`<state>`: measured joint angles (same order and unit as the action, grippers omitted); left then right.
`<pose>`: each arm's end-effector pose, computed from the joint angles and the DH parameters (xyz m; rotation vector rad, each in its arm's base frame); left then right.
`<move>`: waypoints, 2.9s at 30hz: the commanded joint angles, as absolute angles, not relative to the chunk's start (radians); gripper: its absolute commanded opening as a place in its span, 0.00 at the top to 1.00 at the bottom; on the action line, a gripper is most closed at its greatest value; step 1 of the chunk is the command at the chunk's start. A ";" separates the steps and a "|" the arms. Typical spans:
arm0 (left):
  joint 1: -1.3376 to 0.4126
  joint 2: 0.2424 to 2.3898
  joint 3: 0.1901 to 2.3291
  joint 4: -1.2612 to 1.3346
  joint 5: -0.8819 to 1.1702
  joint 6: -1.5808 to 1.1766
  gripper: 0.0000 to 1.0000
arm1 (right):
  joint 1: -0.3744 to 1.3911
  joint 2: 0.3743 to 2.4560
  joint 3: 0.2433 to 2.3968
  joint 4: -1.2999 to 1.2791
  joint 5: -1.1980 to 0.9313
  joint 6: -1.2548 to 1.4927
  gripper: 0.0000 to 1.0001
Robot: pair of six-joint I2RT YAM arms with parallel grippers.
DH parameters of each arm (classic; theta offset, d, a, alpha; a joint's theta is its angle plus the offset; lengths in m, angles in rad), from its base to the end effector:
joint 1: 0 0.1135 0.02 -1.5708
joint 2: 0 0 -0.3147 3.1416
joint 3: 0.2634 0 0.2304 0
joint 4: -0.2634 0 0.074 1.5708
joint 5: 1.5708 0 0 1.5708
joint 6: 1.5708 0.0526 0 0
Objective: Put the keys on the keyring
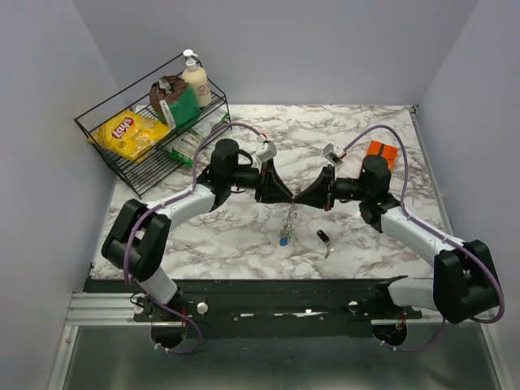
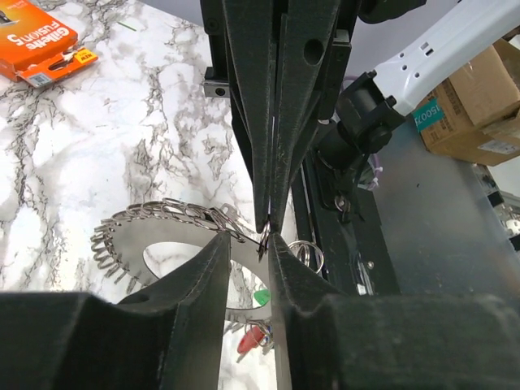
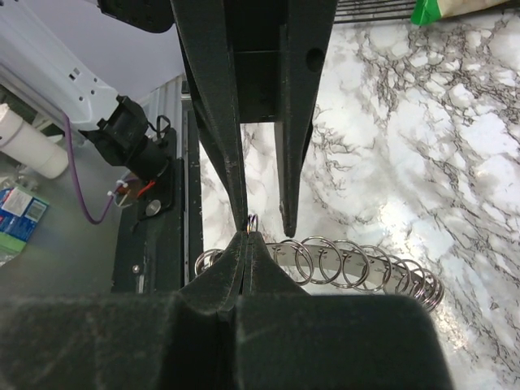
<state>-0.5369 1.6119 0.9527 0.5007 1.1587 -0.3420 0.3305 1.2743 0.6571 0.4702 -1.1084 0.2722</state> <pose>0.2670 -0.2150 0.3241 1.0953 1.5792 -1.6026 0.2123 0.1226 0.3204 -0.9116 1.5936 1.3719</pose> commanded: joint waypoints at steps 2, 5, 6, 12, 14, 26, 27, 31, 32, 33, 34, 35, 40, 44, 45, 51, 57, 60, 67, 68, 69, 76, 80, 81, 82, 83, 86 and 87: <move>-0.526 1.586 0.942 0.560 1.140 -0.360 0.60 | 0.330 1.287 0.644 0.545 -1.098 0.299 0.99; -0.514 1.589 0.916 0.676 1.155 -0.435 0.55 | 0.330 1.285 0.644 0.545 -1.094 0.299 0.99; -0.502 1.594 0.907 0.719 1.163 -0.502 0.54 | 0.330 1.282 0.644 0.545 -1.094 0.299 0.99; -0.445 1.685 0.835 1.335 1.201 -0.921 0.46 | 0.330 1.267 0.643 0.546 -1.083 0.298 0.99; -0.411 1.750 0.841 1.693 1.209 -1.213 0.46 | 0.330 1.252 0.640 0.555 -1.071 0.304 0.99; -0.425 1.753 0.851 1.686 1.190 -1.224 0.42 | 0.330 1.213 0.663 0.606 -1.054 0.348 0.99; -0.423 1.750 0.851 1.686 1.186 -1.220 0.42 | 0.330 1.209 0.666 0.604 -1.054 0.348 0.99; -0.417 1.735 0.847 1.594 1.141 -1.158 0.42 | 0.330 1.198 0.675 0.594 -1.052 0.344 0.99; -0.413 1.727 0.845 1.536 1.123 -1.140 0.41 | 0.330 1.195 0.676 0.585 -1.054 0.339 0.99; -0.410 1.714 0.844 1.504 1.109 -1.123 0.41 | 0.328 1.193 0.680 0.581 -1.054 0.337 0.99; -0.402 1.706 0.844 1.467 1.080 -1.105 0.39 | 0.330 1.187 0.681 0.577 -1.054 0.334 0.99; -0.399 1.697 0.844 1.378 1.065 -1.048 0.39 | 0.330 1.184 0.681 0.574 -1.051 0.334 0.99; -0.394 1.577 0.848 1.004 0.957 -0.806 0.33 | 0.330 1.167 0.689 0.566 -1.045 0.330 0.99; -0.394 1.543 0.856 1.014 1.000 -0.804 0.31 | 0.330 1.163 0.699 0.595 -1.081 0.347 0.99; -0.396 1.545 0.850 1.055 1.014 -0.848 0.31 | 0.330 1.160 0.703 0.604 -1.091 0.353 0.99; -0.431 1.614 0.856 1.365 1.135 -1.040 0.34 | 0.330 1.140 0.722 0.637 -1.117 0.388 0.99; -0.469 1.652 0.874 1.424 1.160 -1.091 0.41 | 0.330 1.120 0.739 0.650 -1.109 0.410 0.99; -0.476 1.649 0.877 1.408 1.158 -1.080 0.42 | 0.330 1.114 0.741 0.652 -1.101 0.414 0.99; -0.494 1.647 0.887 1.401 1.158 -1.078 0.48 | 0.328 1.121 0.747 0.650 -1.101 0.414 0.99; -0.495 1.649 0.891 1.401 1.161 -1.077 0.51 | 0.330 1.123 0.746 0.650 -1.098 0.413 0.99; -0.499 1.649 0.891 1.401 1.164 -1.078 0.53 | 0.330 1.123 0.746 0.650 -1.097 0.413 0.99; -0.508 1.652 0.894 1.423 1.180 -1.091 0.64 | 0.330 1.126 0.742 0.647 -1.091 0.408 0.99; -0.517 1.655 0.900 1.434 1.190 -1.098 0.71 | 0.331 1.124 0.739 0.646 -1.086 0.408 0.99; -0.518 1.655 0.900 1.434 1.192 -1.100 0.73 | 0.330 1.124 0.739 0.646 -1.085 0.408 0.99; -0.520 1.657 0.902 1.436 1.193 -1.103 0.75 | 0.330 1.123 0.739 0.646 -1.085 0.408 0.99; -0.520 1.657 0.900 1.436 1.196 -1.103 0.78 | 0.330 1.123 0.739 0.644 -1.081 0.407 0.99; -0.523 1.660 0.902 1.454 1.197 -1.112 0.78 | 0.330 1.123 0.738 0.641 -1.081 0.407 0.99; -0.523 1.660 0.900 1.462 1.198 -1.118 0.78 | 0.330 1.123 0.738 0.641 -1.080 0.405 0.99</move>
<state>-0.5171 1.6505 0.8753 1.3231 1.1648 -1.1015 0.3305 1.1332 0.7139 0.6048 -1.0893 0.4038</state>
